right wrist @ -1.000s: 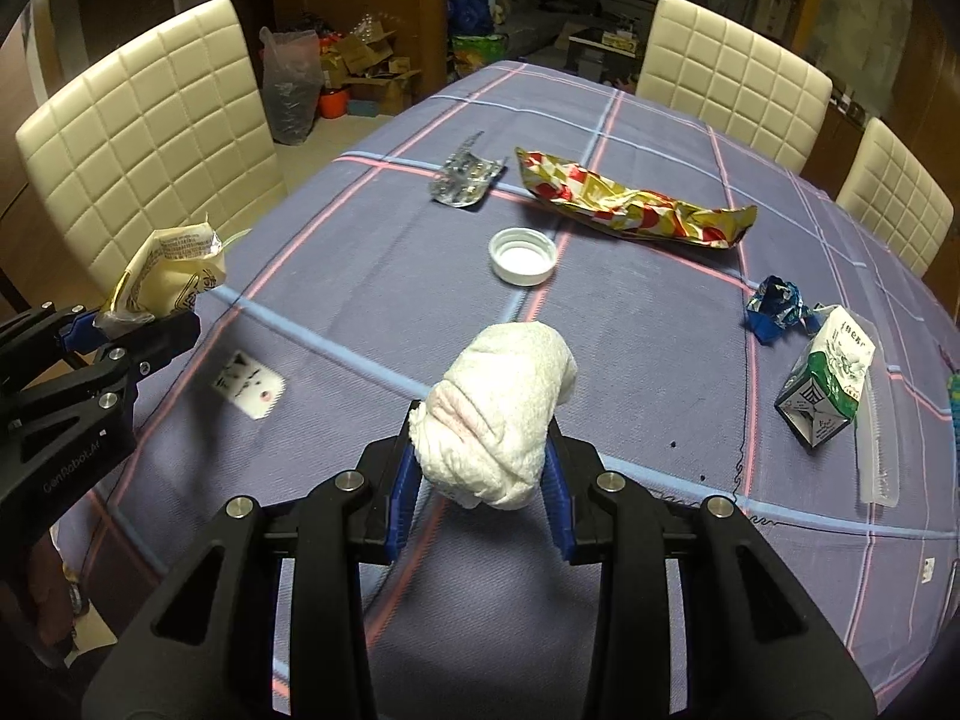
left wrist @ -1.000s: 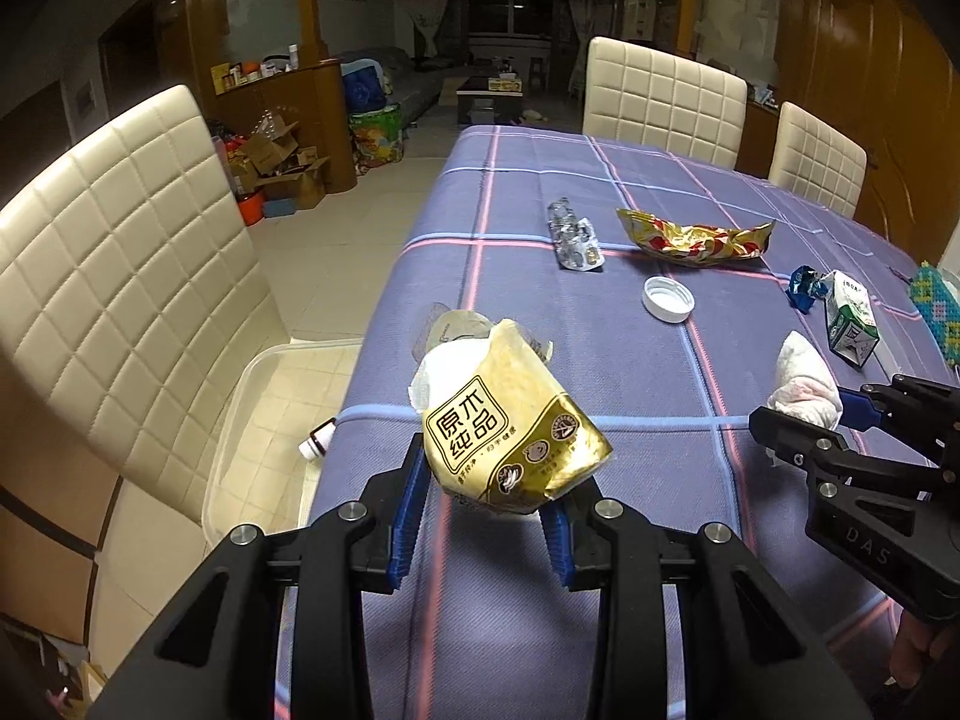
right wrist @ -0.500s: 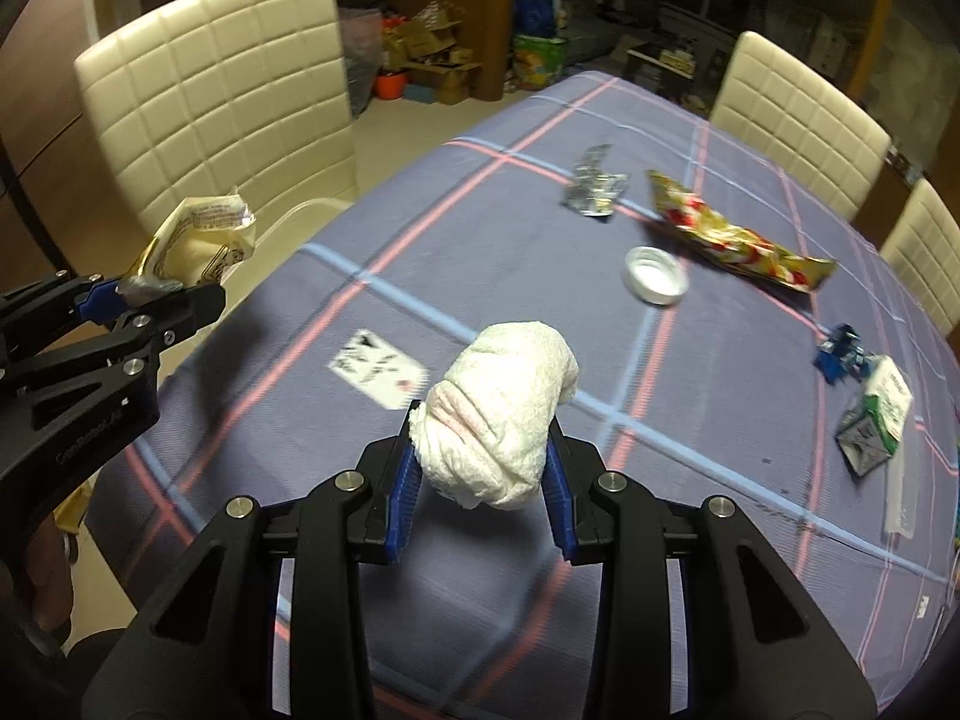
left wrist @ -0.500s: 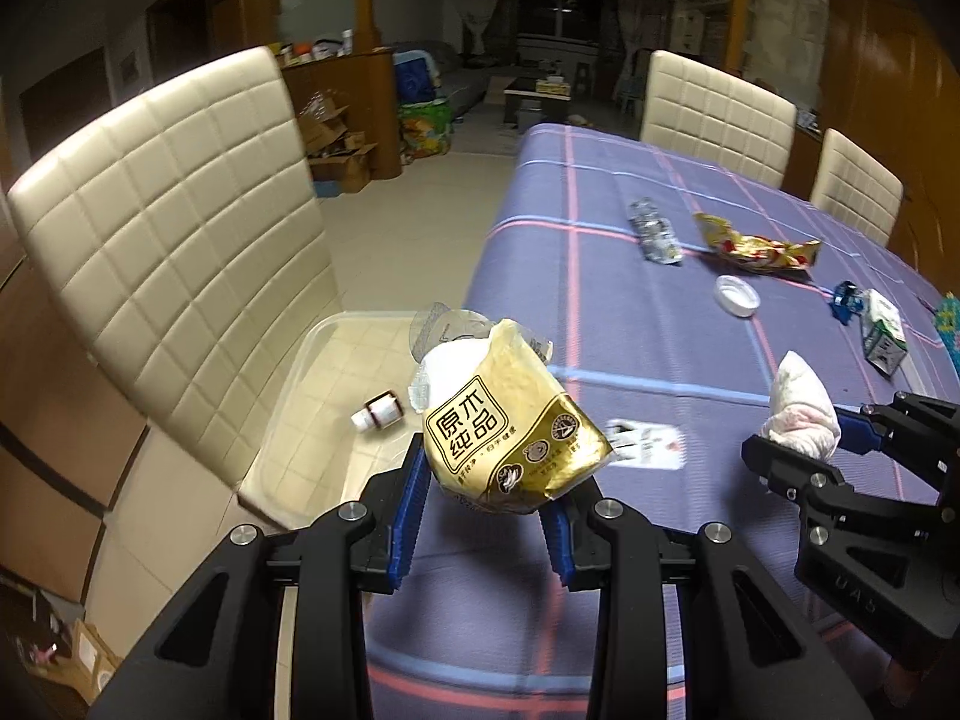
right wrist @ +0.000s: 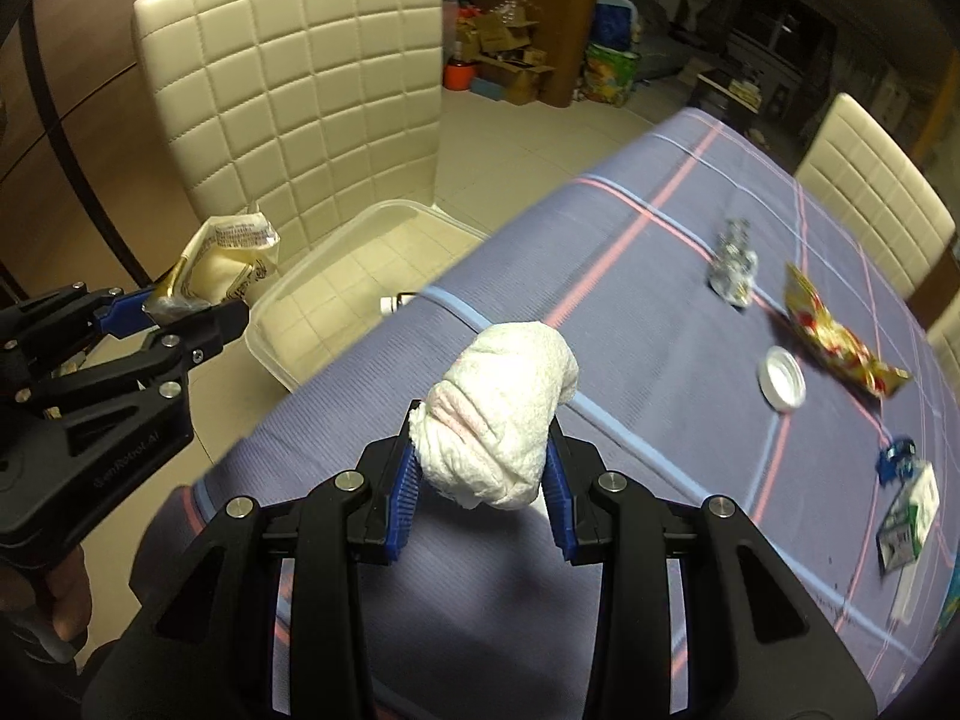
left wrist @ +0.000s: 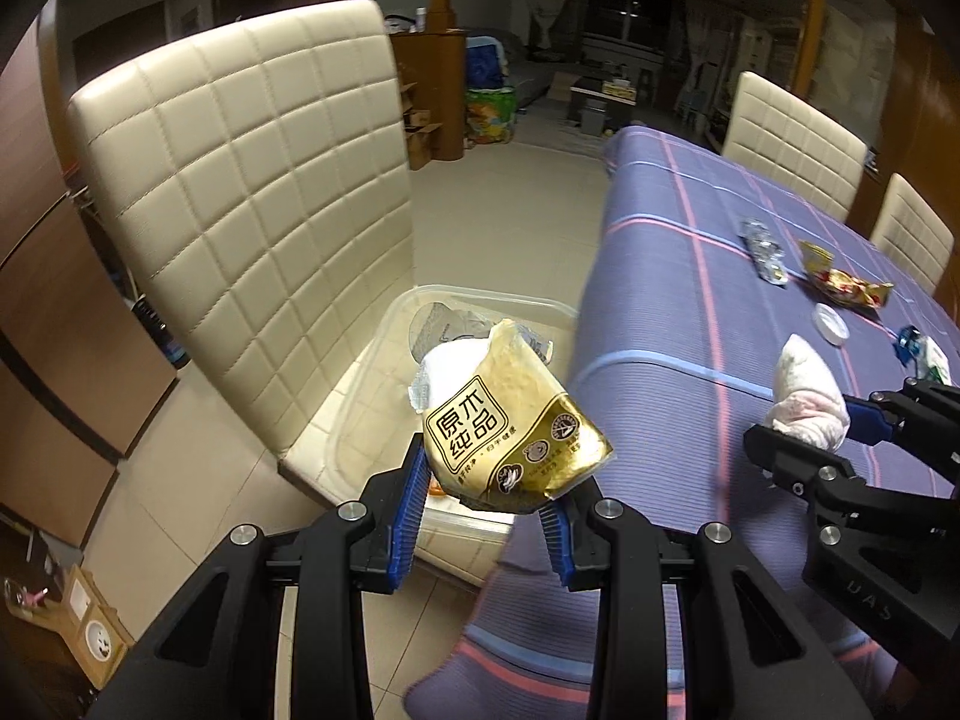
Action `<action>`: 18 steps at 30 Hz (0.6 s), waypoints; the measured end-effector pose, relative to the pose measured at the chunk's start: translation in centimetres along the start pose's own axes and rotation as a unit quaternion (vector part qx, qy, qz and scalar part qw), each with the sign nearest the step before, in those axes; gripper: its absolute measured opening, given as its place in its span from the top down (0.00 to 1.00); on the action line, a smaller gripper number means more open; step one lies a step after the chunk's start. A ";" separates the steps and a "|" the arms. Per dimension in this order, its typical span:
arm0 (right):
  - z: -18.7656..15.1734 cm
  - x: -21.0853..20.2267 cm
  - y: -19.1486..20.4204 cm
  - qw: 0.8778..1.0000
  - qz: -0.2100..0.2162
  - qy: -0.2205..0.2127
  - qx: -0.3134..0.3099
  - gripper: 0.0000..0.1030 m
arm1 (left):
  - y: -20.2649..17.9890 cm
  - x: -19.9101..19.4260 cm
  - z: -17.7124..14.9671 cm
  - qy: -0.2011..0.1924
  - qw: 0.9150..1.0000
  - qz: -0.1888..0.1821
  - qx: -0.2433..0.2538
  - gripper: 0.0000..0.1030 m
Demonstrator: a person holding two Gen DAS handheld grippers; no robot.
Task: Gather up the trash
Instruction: 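Carry the cream snack bag with the left tool while the right tool carries the tissue over the bin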
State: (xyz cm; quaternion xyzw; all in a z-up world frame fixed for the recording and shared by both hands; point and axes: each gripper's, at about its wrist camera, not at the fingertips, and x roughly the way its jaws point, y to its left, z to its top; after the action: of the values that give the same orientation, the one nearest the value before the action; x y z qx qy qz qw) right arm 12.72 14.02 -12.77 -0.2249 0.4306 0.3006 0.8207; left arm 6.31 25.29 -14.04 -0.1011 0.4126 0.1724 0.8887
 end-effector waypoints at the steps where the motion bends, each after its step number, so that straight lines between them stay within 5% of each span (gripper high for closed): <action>1: 0.3 0.2 0.3 1.000 0.002 0.001 -0.003 0.63 | 0.5 0.4 0.1 0.002 1.000 0.002 -0.004 0.68; 18: 5.3 4.8 3.7 0.998 0.032 0.022 -0.039 0.63 | 4.5 4.8 1.5 0.028 0.999 0.027 -0.035 0.68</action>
State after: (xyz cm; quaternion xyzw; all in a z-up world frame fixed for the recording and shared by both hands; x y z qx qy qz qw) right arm 15.33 21.40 -14.41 -0.2489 0.4435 0.3383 0.7917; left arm 8.51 31.01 -16.93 -0.1257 0.4336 0.2078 0.8678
